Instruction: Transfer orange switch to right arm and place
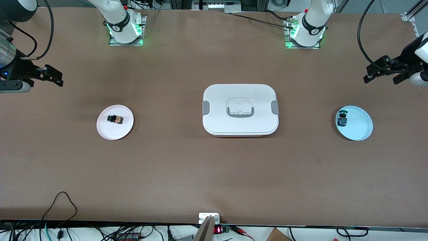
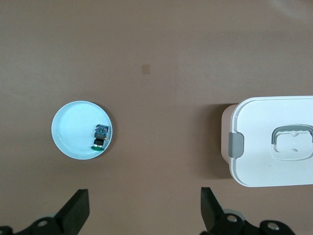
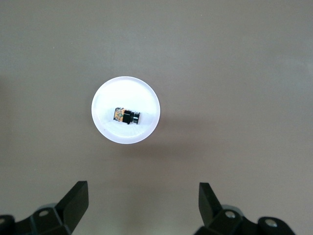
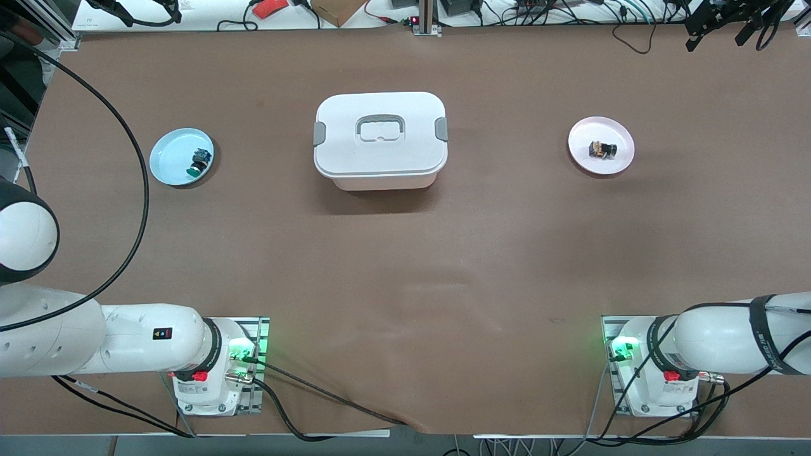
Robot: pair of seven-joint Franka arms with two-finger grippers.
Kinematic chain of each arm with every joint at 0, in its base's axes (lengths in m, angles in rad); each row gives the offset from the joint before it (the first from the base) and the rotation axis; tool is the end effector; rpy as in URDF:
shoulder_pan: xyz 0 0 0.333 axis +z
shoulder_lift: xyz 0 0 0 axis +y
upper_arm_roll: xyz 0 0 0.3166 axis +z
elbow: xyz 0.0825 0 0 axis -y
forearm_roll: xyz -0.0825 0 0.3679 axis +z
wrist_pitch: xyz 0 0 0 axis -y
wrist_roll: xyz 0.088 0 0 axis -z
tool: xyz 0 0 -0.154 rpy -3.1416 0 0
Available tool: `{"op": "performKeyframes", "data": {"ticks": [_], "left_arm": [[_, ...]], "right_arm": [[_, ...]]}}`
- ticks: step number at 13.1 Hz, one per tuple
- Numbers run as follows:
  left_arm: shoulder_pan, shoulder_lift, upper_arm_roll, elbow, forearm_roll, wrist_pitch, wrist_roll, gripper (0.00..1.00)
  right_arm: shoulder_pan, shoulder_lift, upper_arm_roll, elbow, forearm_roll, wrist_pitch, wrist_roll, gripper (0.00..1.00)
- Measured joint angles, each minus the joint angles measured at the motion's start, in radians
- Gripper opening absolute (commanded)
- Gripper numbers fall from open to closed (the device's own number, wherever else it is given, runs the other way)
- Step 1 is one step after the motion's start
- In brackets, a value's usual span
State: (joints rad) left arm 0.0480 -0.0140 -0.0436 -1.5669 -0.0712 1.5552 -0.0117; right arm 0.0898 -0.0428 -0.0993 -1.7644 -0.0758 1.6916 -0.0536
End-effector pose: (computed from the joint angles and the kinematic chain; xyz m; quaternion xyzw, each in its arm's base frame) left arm 0.5328 -0.0089 0.5864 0.9993 0.0075 0.0010 0.0353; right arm 0.5283 -0.0166 0.5228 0.9989 0.0272 -0.0162 0.0349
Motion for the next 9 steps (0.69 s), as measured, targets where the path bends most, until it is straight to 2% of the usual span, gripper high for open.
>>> {"op": "performKeyframes", "data": {"ticks": [9], "left_arm": [[0.001, 0.000, 0.000, 0.000, 0.000, -0.006, 0.000, 1.00]], "right_arm": [[-0.001, 0.000, 0.000, 0.021, 0.002, -0.011, 0.033, 1.00]]}}
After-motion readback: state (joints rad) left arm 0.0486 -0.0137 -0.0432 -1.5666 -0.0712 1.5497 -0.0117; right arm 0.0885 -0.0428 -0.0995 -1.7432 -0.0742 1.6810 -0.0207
